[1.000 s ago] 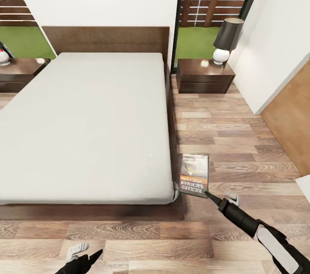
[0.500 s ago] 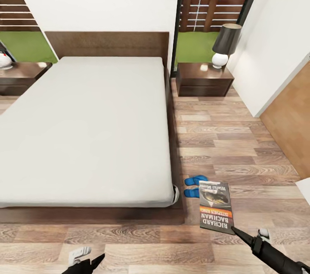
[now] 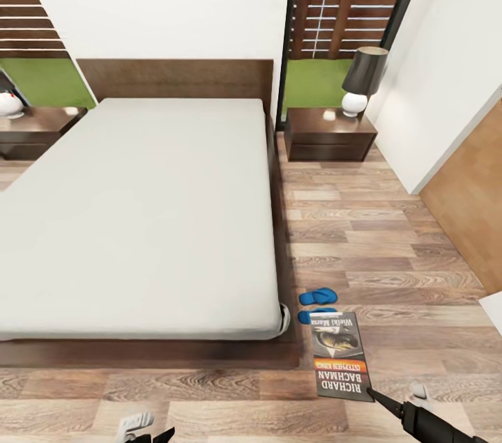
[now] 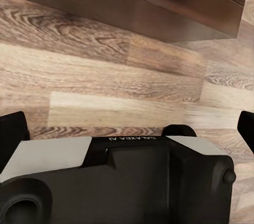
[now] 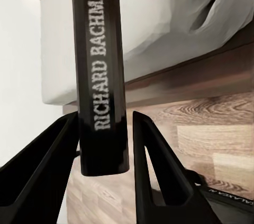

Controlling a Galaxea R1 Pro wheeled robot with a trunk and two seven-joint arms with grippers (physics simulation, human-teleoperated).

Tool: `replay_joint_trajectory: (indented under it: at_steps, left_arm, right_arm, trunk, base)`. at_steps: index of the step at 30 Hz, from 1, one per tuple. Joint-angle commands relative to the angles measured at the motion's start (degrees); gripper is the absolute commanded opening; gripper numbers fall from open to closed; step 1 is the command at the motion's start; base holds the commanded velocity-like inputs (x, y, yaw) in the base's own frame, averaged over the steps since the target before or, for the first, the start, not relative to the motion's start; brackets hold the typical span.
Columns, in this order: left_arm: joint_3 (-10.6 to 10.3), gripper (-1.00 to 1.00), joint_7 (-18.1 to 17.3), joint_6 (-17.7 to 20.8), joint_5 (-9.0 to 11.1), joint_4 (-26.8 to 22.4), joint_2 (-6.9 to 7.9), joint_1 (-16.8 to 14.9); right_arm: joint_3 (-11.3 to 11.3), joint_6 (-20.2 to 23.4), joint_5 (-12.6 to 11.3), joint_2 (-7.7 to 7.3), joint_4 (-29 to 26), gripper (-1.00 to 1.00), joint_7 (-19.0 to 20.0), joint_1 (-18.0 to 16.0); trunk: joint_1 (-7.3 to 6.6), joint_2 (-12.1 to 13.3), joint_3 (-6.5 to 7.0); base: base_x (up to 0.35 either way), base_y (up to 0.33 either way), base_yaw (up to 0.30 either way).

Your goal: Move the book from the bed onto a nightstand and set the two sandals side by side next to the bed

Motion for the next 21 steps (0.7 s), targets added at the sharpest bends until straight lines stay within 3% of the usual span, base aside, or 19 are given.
replay_joint_trajectory:
  at_steps: [1, 7, 11, 13, 21]
  left_arm:
    - [0.4, 1.0, -0.2, -0.2, -0.4, 0.1, 0.0, 0.0]
    - [-0.2, 1.0, 0.5, -0.3, -1.1, 0.2, 0.0, 0.0]
    - [-6.1, 1.0, 4.6, -0.3, -3.5, 0.2, 0.06, 0.0]
    - [-7.6, 1.0, 6.3, -0.3, -4.0, 0.2, -0.05, 0.0]
    - [-8.3, 1.0, 7.3, -0.3, -4.2, 0.3, -0.34, 0.0]
  right_arm:
    - [0.4, 0.6, -0.6, -0.05, 0.0, -1.0, 0.1, 0.0]
    - [0.3, 0.4, -0.6, -0.02, 0.1, -1.0, 0.1, -0.1]
    - [0.3, 0.5, -0.6, -0.02, 0.1, -1.0, 0.1, -0.1]
    - [0.3, 0.5, -0.6, -0.02, 0.1, -1.0, 0.1, 0.0]
    - [0.3, 0.1, -0.6, -0.02, 0.1, -1.0, 0.0, 0.0]
  trunk:
    - [0.01, 0.0, 0.05]
    - [0.01, 0.0, 0.61]
    - [0.01, 0.0, 0.99]
    - [0.01, 0.0, 1.17]
    - [0.01, 0.0, 1.92]
  base:
    - [0.0, 0.0, 0.0]
    - [0.0, 0.0, 0.0]
    - [0.0, 0.0, 0.0]
    - [0.0, 0.0, 0.0]
    - [0.0, 0.0, 0.0]
